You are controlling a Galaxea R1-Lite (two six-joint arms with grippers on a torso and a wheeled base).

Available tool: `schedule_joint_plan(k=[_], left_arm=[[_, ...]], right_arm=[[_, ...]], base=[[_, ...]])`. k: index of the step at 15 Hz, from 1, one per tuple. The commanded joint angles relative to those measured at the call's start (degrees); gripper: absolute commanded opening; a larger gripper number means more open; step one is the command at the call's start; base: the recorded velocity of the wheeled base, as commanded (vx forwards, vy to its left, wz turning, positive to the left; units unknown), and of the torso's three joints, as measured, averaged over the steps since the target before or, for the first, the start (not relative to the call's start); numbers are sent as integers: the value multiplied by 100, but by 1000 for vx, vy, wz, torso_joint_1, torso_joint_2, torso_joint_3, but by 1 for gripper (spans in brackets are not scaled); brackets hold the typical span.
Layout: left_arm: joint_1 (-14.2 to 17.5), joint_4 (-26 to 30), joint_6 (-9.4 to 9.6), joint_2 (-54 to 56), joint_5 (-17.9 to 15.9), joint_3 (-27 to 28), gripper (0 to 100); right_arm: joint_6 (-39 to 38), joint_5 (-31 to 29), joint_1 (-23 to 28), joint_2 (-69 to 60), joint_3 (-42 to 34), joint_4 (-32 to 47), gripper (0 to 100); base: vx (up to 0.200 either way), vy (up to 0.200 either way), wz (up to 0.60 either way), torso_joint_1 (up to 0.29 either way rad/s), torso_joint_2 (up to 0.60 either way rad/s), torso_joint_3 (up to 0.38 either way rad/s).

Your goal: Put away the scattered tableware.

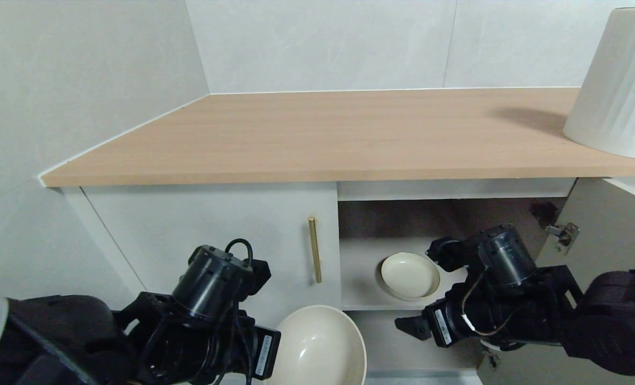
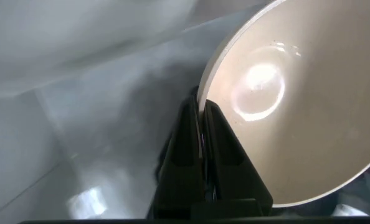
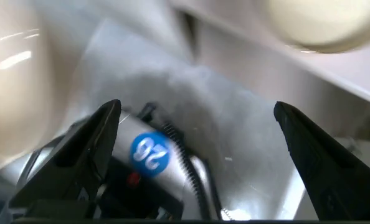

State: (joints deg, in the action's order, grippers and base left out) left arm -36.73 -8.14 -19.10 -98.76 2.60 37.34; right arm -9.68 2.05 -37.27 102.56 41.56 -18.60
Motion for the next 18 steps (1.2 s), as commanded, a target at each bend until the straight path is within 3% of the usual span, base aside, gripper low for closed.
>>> schedule_joint_plan(k=[1,4,10,13,18], left_arm=[[-229,-21,-111,-610,320,1,0],[-405,-135,-516,-891,646,160,0],[-511,-47,-841,-619,646,458,0],[-642,129,-849,-487,619,467,0],[-642,155,-841,-522,619,458,0]], right_arm=[[36,41,-308,-465,-192,-3,100],[36,41,-439,-342,-192,41,100],[-52,-425,-932,396,63,23,100],[-447,-829,-1019,625,283,15,100],[-456,-890,-1011,678,283,-152,100]], base=[[0,0,0,0,0,0],[0,0,0,0,0,0],[0,0,0,0,0,0],[0,0,0,0,0,0],[0,0,0,0,0,0]])
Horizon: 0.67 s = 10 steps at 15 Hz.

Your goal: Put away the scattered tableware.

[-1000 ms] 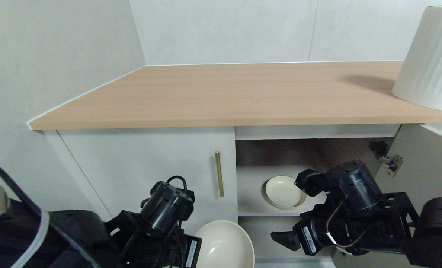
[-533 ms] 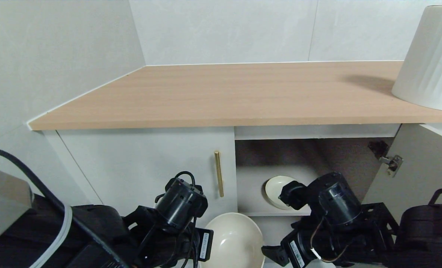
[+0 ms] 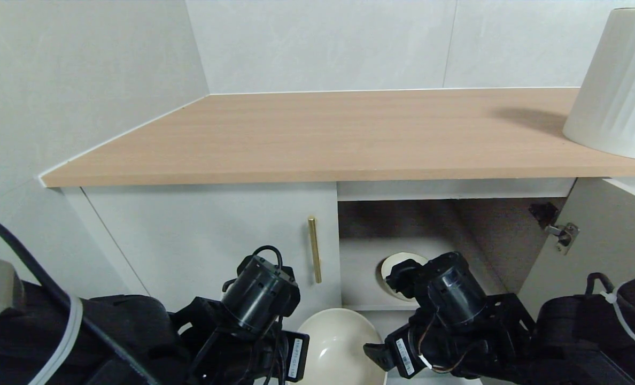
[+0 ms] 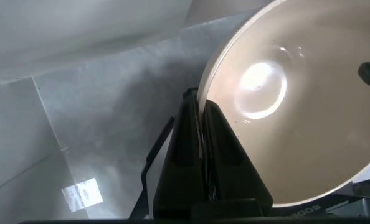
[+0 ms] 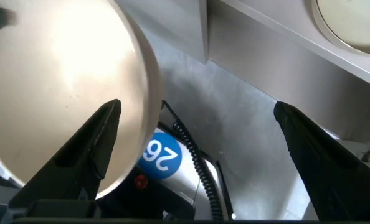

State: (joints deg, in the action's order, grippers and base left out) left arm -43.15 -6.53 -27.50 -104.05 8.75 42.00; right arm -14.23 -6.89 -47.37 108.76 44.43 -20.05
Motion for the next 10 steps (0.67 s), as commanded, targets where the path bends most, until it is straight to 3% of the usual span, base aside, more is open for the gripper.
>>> schedule_joint_plan(k=[1,2,10], left_arm=[[0,3,-1,7,4,-7,0],[0,3,-1,25,-5,-7,0],[0,12,-1,7,4,-7,0]], right_arm=[[-1,-23,0,66,-5,-7,100],[8,-23,0,75,-14,-7,0],[-1,-23,0,92,-14,-7,0]], base=[[0,0,0,0,0,0],[0,0,0,0,0,0],[0,0,0,0,0,0]])
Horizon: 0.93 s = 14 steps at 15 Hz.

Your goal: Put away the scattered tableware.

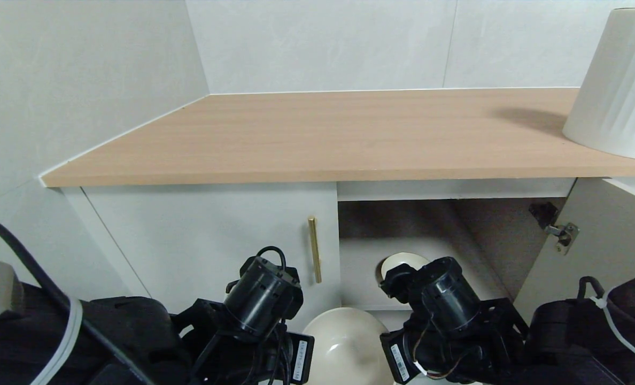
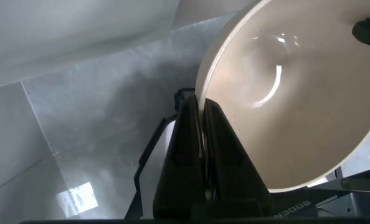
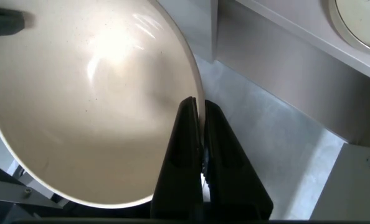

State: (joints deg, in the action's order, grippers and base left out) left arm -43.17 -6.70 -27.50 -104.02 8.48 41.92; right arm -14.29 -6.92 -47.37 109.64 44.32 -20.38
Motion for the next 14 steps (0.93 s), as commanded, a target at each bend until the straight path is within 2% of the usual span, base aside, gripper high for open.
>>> schedule_joint_plan(k=[1,5,6,14], left_arm=[[1,29,-1,5,30,0,0],[1,29,-1,22,30,0,0],[1,29,8,31,30,0,100],[1,11,17,137,39,9,100]], right_arm=[[5,-19,0,5,-3,26,0],[5,-19,0,5,-3,17,0],[5,-19,0,13,-3,17,0],[14,-19,18,5,-12,26,0]], base=[[0,0,0,0,0,0],[0,0,0,0,0,0],[0,0,0,0,0,0],[0,0,0,0,0,0]])
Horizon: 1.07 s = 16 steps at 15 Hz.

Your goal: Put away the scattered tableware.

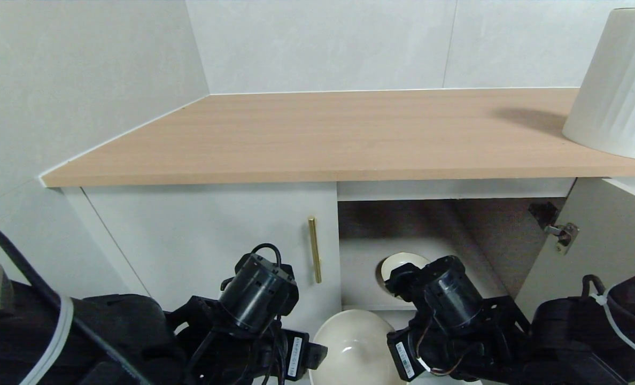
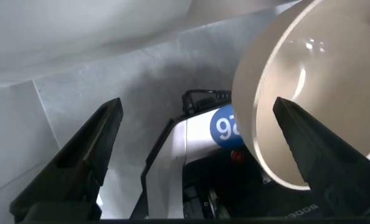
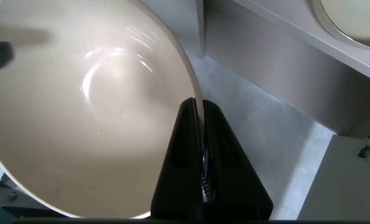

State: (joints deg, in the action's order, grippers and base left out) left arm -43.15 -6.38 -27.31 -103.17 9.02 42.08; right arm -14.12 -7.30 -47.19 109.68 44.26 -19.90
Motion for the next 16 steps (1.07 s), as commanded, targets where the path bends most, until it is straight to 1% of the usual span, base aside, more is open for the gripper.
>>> schedule_joint_plan(k=[1,6,8,10,11,13,14,16], left_arm=[[0,-13,15,218,-23,-7,100],[35,93,32,552,-14,11,100],[53,128,103,825,-14,2,100],[53,251,112,948,-14,72,100],[53,312,112,948,-14,81,100],[62,312,112,948,-14,90,100],[62,312,112,930,-14,90,100],[62,312,112,939,-14,90,100]], right_arm=[[5,10,70,-34,-14,12,0],[-56,-193,606,-201,-58,109,0],[-610,-201,869,-289,-32,495,0],[-1181,-201,1195,-78,65,478,0],[-1410,-228,1353,71,241,504,0],[-1955,-263,1511,273,434,469,0],[-2271,-342,1546,423,513,425,0],[-2535,-676,1704,713,768,390,0]], base=[[0,0,0,0,0,0],[0,0,0,0,0,0],[0,0,0,0,0,0],[0,0,0,0,0,0],[0,0,0,0,0,0],[0,0,0,0,0,0],[0,0,0,0,0,0],[0,0,0,0,0,0]])
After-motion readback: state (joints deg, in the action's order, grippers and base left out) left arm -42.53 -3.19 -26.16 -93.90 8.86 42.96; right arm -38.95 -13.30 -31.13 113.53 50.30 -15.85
